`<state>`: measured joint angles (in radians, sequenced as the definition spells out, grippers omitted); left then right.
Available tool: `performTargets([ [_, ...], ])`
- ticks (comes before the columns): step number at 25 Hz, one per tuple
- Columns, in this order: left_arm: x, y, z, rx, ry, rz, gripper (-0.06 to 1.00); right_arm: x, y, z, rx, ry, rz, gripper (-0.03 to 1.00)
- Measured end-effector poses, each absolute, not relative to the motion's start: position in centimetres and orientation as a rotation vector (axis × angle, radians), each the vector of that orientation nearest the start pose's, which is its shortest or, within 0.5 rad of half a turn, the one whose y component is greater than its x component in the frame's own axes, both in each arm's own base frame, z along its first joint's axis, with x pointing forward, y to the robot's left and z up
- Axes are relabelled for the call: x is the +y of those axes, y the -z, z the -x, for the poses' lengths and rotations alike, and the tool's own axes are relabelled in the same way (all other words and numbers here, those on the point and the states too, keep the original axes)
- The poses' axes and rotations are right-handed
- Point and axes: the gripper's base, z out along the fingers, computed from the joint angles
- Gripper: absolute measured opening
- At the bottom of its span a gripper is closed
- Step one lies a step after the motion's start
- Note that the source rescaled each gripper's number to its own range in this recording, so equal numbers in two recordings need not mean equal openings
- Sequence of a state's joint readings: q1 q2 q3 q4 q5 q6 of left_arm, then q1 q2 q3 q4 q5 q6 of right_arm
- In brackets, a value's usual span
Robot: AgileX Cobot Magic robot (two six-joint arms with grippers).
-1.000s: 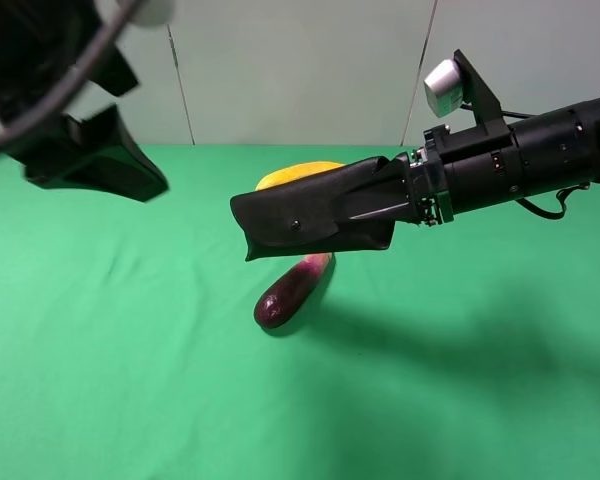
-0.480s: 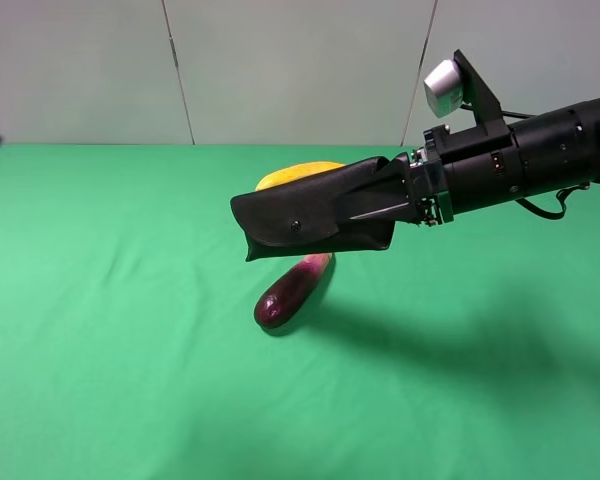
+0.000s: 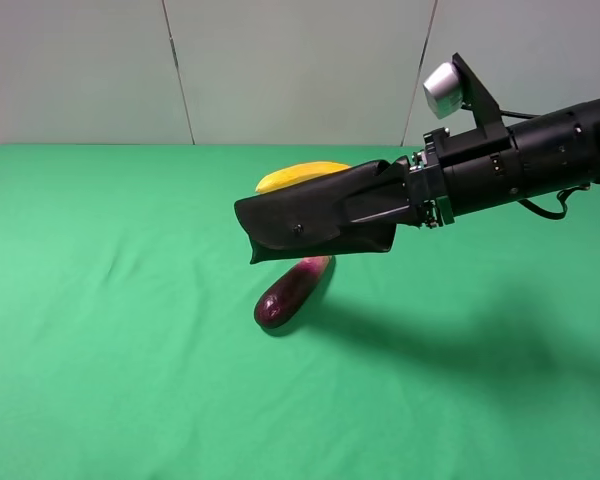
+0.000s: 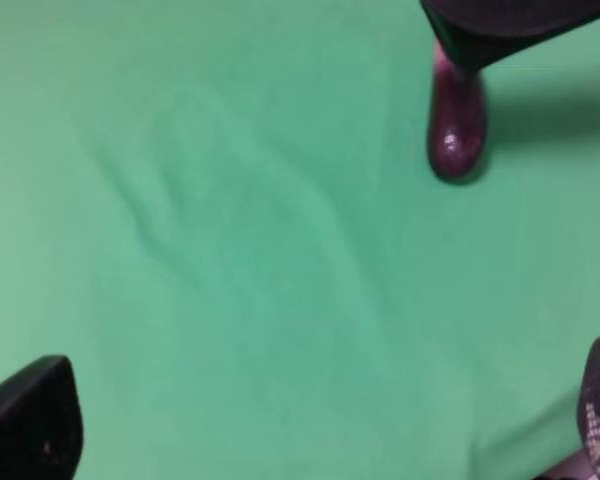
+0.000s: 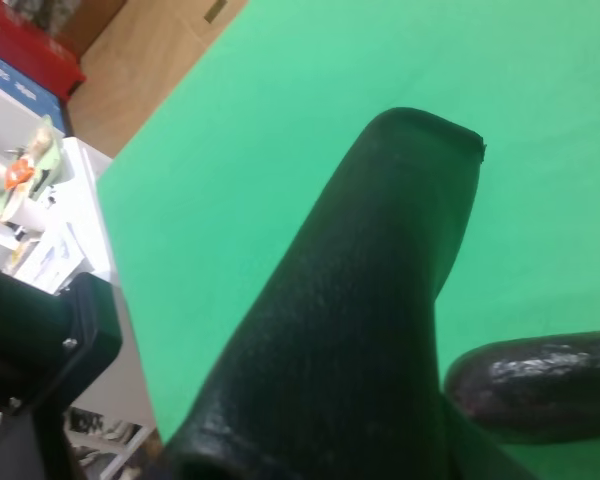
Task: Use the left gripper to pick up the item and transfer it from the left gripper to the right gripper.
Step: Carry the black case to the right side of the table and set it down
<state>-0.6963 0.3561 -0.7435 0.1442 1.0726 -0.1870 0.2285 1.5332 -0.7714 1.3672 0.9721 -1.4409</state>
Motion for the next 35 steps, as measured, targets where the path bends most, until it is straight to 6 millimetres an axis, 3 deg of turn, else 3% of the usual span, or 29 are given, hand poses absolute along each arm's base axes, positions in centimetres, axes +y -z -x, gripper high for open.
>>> performTargets([
  [8, 1.0, -31.5, -0.3, 1.96, 0.423, -0.503, 1.0, 13.2, -22.2, -24.4, 2.165, -1.155, 0.894, 0.01],
  [13, 1.7, -30.2, 0.6, 1.935, 0.44, -0.494, 0.99, 13.2, -22.2, -24.4, 2.169, -1.155, 0.888, 0.01],
  [20, 1.1, -27.2, 0.0, 2.037, 0.403, -0.524, 0.98, 13.1, -22.1, -24.4, 2.18, -1.153, 0.888, 0.01],
  [35, 1.3, -27.2, -0.3, 2.022, 0.347, -0.498, 0.97, 13.1, -22.1, -24.3, 2.209, -1.168, 0.856, 0.0],
])
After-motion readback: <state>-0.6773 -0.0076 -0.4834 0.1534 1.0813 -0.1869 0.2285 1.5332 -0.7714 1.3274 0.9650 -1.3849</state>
